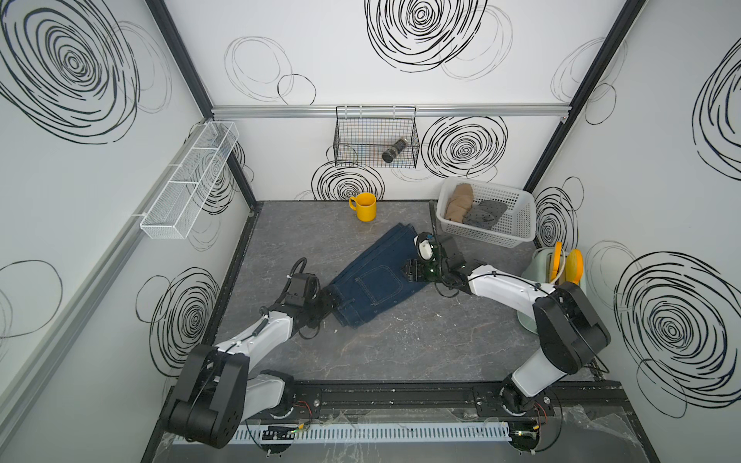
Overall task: Roll up the skirts
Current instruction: Adjust the skirt at the center of the board, then roll the skirt at the center of the board.
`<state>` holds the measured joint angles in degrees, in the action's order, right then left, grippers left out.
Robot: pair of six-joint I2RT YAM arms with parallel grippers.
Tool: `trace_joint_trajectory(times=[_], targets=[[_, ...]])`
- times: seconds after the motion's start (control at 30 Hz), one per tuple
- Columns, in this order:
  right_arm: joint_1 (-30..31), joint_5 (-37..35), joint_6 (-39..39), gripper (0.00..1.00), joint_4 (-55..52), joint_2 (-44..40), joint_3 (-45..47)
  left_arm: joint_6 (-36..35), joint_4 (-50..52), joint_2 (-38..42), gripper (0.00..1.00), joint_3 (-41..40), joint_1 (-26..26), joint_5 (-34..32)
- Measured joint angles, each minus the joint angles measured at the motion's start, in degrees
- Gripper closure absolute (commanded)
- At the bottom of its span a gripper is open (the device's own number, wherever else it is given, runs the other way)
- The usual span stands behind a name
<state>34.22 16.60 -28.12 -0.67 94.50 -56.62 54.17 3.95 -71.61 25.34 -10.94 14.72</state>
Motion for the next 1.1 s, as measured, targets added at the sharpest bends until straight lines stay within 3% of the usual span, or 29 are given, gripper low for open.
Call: trace_joint_trajectory(times=[0.13, 0.27, 0.4, 0.57, 0.8, 1.0, 1.1], targets=[[4.0, 4.5, -1.77, 0.61, 4.31, 9.99, -7.58, 1.29, -4.61, -2.69, 0.68, -1.03, 0.61, -0.42], [7.45, 6.99, -3.26, 0.69, 6.16, 20.44, -14.64, 1.38, -7.93, -6.8, 1.0, -0.42, 1.25, 0.39], [10.47, 7.61, -3.96, 0.77, 5.29, 26.73, -18.93, 1.11, -7.56, -6.88, 1.0, 0.37, 1.38, 0.11], [12.52, 8.52, -4.0, 0.79, 4.35, 31.91, -24.63, -0.15, -1.09, -1.99, 1.0, 2.03, 1.33, -1.75], [17.07, 10.97, -7.26, 0.79, 9.7, 31.65, -21.16, -3.96, 12.09, 9.92, 1.0, 5.31, 0.66, -3.65], [22.08, 13.94, -15.34, 0.71, 18.62, 30.01, -14.67, -5.79, 22.23, 14.56, 1.0, 5.46, 0.92, -4.04], [23.04, 14.14, -18.05, 0.62, 21.22, 29.75, -13.4, -5.77, 26.14, 15.45, 1.0, 6.27, 0.98, -4.7]])
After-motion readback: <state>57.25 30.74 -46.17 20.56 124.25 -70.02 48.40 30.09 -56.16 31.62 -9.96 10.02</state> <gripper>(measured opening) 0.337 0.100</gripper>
